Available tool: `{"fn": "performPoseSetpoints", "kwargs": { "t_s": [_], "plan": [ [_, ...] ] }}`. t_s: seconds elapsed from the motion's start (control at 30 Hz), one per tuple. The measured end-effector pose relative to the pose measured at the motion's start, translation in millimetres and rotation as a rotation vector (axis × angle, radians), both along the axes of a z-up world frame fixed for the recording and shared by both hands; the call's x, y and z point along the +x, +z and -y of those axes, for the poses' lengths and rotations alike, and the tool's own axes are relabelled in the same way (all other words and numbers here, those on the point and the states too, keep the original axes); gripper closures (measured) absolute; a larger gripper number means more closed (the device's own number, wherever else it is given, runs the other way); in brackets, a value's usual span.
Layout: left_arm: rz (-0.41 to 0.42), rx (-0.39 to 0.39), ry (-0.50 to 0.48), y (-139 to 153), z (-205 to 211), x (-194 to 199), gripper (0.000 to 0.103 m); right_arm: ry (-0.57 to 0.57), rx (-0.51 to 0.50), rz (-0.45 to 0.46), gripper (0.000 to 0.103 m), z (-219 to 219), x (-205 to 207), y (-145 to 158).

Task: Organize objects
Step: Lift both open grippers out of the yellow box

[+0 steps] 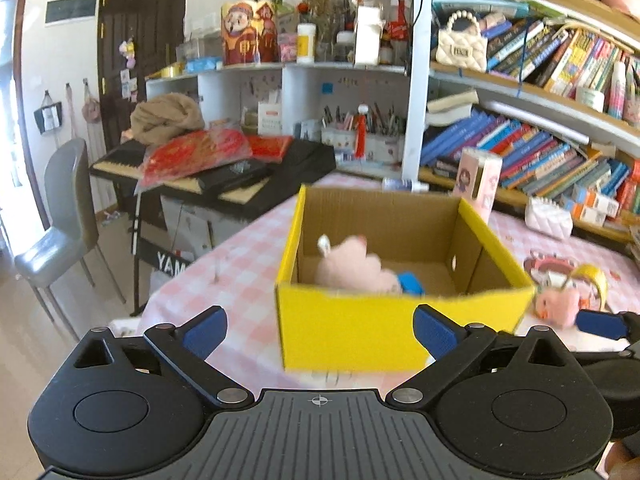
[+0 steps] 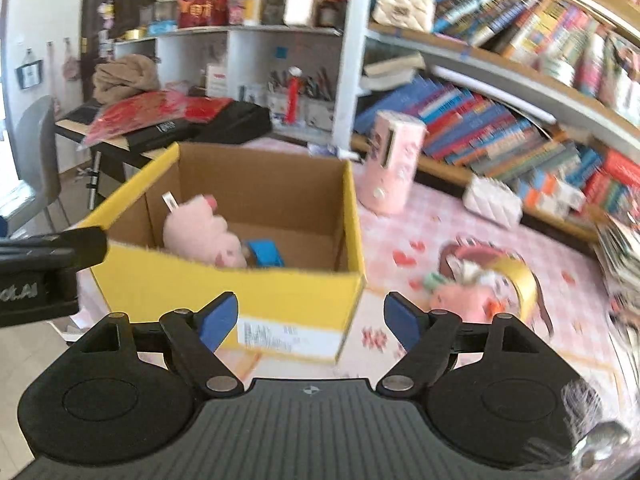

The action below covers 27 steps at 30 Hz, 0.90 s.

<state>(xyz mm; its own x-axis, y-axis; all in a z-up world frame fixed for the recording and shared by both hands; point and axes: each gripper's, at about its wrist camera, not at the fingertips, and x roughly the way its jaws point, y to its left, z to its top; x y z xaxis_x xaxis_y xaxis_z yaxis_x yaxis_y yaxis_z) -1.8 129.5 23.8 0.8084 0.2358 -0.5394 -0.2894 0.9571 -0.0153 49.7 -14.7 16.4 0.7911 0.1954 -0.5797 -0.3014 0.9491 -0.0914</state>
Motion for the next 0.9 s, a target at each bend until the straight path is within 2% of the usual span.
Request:
{"fn": "performPoseSetpoints", "kwargs": {
  "t_s": [0.17,0.5,0.9],
  "plan": [
    [-0.042,-0.012,-0.005,-8,2,-21,0.002,-0.050,-0.008,-0.028,0.019,8,-27,-10],
    [-0.075,0.025,-0.075,-13,17,-56,0.002,-0.106,-0.007,-0.051,0.011,22,-68,-19],
    [-0.085,0.033,-0.147,-18,36,-77,0.002,-0.168,-0.001,-0.055,0.009,40,-104,-24]
  ]
}}
